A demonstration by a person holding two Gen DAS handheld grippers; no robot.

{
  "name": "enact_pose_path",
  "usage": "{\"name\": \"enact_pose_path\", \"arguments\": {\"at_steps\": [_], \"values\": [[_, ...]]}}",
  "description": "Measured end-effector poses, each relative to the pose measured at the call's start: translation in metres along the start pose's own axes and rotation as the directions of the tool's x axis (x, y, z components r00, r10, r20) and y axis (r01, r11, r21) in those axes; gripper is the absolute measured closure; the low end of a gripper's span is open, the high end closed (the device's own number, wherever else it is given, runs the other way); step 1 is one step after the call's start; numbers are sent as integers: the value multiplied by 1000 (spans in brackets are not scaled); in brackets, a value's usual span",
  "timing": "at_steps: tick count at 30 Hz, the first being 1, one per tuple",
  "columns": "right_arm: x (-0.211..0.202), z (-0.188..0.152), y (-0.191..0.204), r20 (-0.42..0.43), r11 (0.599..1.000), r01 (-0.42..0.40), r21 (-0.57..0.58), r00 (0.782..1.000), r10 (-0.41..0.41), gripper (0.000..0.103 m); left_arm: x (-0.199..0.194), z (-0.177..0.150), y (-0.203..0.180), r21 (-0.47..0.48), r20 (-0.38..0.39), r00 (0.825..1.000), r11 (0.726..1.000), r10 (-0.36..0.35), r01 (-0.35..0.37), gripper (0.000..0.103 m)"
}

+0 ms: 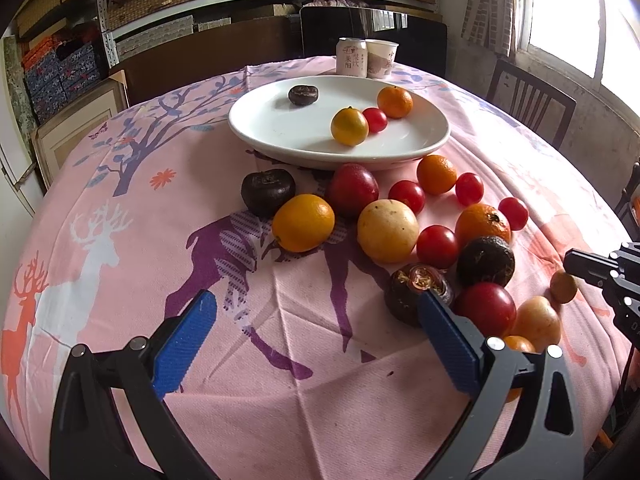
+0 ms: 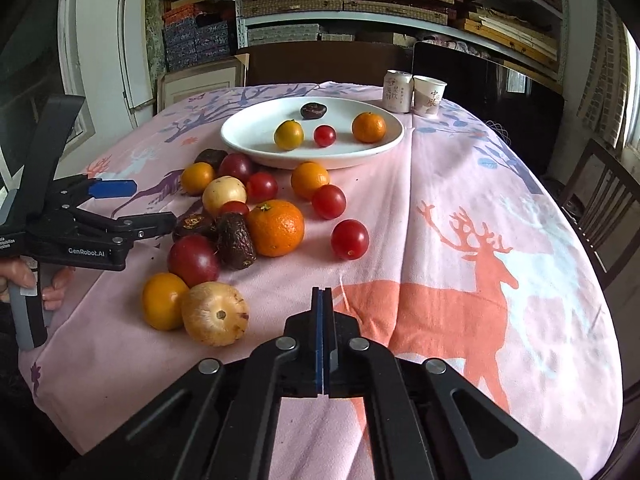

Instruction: Organize fruits

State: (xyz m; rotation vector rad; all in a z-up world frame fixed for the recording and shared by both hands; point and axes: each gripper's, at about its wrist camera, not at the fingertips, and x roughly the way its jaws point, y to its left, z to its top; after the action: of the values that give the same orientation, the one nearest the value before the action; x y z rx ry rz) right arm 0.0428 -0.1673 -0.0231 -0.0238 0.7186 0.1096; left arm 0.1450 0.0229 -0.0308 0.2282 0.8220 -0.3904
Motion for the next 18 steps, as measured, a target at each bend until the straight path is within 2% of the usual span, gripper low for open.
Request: {"name": "enact_pose_path", "arguments": {"at_steps": [3,4,5,6,7,8,9,12,13,14,16,17,18], "values": [[-1,-2,0,12,1000,10,-5,1000,-10,102,0,0,-1,5,1,1000,1000,1,-1,4],[-2,-1,-2,24,1000,24,-10,999,-24,98,0,0,-1,6,1,1000,1000,1,-1,4],[0,1,-2,26,999,44,-24,999,-44,64,0,0,-1,5,1,1000,1000,0,0,4],[1,4,-3,38,997,68,-37,997,-67,15,0,0,-1,5,1,1000,1000,1,-1,4],[2,8,-5,69,996,86,-39,994,-83,9,0,0,-1,6,2,1000,1000,2,-2,4],[4,12,-8,96,993,108,-39,990,-104,9,0,0,-1,7,3,1000,1000,4,-4,4],[8,18,-9,88,991,126,-38,989,-122,10,0,0,-1,8,3,1000,1000,4,-4,4],[20,32,-18,49,999,49,1,998,-49,13,0,0,-1,2,0,1000,1000,-3,3,4],[25,35,-19,38,999,43,2,998,-43,17,0,0,-1,1,-1,1000,1000,-6,6,4],[30,38,-22,27,999,49,7,998,-49,25,0,0,-1,0,-1,1000,1000,-7,7,4],[39,46,-28,9,999,41,28,999,-41,33,0,0,-1,1,-1,1000,1000,-5,5,4],[43,48,-31,1,999,31,45,1000,-31,40,0,0,-1,3,-1,1000,1000,-4,4,4],[49,51,-35,-18,998,26,60,1000,-25,56,1,0,-1,4,-1,1000,1000,-4,4,4]]}}
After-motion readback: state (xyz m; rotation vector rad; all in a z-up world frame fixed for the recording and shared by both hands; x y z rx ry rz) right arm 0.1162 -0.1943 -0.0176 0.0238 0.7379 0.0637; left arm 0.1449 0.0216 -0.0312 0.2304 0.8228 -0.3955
